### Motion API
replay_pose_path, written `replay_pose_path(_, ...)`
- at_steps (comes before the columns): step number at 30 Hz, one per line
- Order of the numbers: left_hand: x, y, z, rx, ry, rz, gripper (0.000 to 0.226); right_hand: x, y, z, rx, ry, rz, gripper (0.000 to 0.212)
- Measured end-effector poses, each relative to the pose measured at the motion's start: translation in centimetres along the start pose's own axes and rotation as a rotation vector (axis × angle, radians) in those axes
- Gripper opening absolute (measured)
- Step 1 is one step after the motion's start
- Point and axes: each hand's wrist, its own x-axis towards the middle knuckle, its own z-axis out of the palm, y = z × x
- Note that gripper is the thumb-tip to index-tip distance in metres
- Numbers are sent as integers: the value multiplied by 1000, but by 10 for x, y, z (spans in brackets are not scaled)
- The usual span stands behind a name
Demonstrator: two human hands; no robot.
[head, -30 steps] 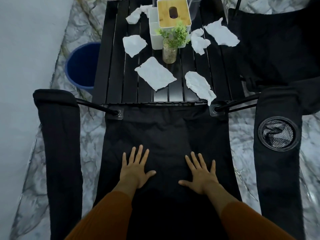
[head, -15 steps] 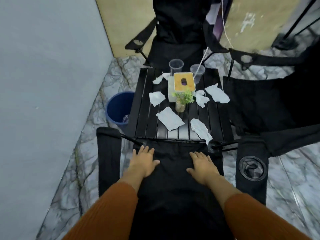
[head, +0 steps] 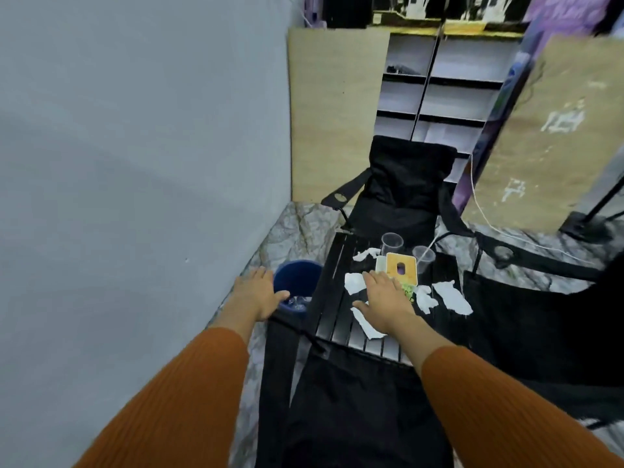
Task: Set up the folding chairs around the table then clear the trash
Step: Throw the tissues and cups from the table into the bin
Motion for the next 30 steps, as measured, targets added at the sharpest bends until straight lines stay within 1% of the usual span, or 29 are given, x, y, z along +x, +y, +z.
replay_pose_path(4, -31, -49, -19, -37, -21, -65, 76, -2, -49, -15, -2, -5, -40, 74)
replay_pose_path(10, -66, -133, -33, -8, -55, -108, 77, -4, -128, -12, 5, 1, -63, 75)
replay_pose_path(19, -60, -247, -45, 27, -73, -25, 78, 4, -243, 10, 62, -19, 7, 73)
replay_pose_path(24, -41, -280, -54, 10, -49, 30, 77, 21, -278, 14, 74, -7, 45, 72)
replay_pose_path(30, -7, -294, -68, -25, -38, 83, 76, 56, -295, 8, 67, 21, 86, 72)
